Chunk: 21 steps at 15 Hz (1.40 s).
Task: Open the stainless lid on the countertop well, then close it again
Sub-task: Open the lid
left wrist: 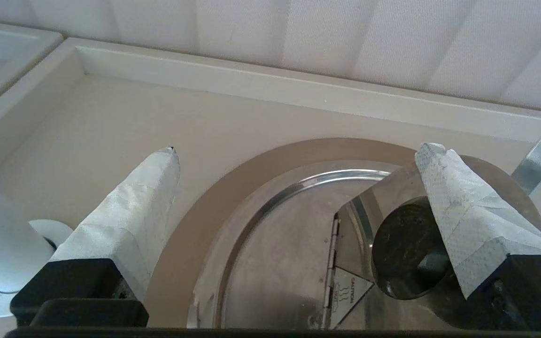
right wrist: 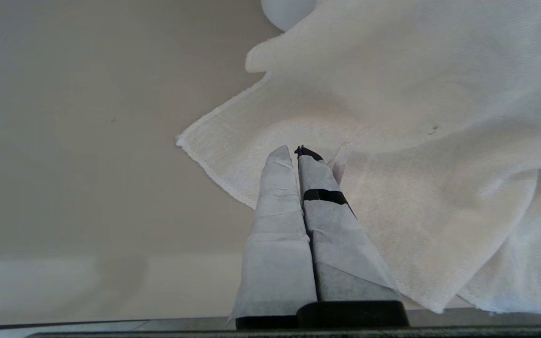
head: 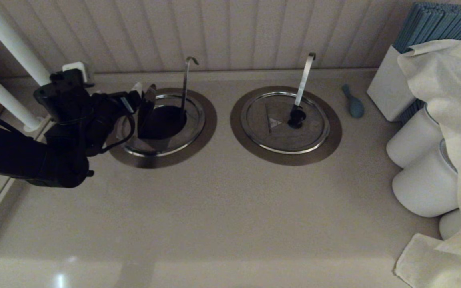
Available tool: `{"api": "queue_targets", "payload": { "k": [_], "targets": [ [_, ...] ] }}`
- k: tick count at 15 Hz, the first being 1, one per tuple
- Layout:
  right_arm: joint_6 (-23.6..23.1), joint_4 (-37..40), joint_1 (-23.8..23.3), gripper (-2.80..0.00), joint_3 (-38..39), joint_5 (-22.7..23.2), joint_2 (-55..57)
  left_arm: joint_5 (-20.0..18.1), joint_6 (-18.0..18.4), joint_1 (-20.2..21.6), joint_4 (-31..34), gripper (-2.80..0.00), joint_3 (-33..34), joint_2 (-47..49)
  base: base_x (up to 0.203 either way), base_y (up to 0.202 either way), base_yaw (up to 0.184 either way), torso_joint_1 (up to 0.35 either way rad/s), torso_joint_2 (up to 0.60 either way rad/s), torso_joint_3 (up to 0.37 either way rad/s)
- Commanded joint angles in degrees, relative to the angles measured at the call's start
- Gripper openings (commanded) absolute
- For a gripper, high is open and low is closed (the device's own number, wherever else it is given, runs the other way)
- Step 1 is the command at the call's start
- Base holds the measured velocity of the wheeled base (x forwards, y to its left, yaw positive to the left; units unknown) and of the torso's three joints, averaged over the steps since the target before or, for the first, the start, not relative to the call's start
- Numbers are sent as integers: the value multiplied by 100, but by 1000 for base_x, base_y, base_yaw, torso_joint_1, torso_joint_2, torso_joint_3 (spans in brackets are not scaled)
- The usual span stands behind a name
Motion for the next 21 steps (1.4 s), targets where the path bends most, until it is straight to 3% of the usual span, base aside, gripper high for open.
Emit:
{"api": "queue_targets", "payload": {
  "k": [1,12,21],
  "targets": [
    [-1,5,0,-280,2,1,2,-6,-7,70,-26,0,-15,16,0,0,0,0,0,0],
    [-1,5,0,-280,1,2,6,-72,-7,447,32,0,-152,-242,0,0,0,0,0,0],
    [-1,5,0,-280,-4,4,6,-108,-42,457,250,0,-60,-1195,0,0,0,0,0,0]
  ]
}}
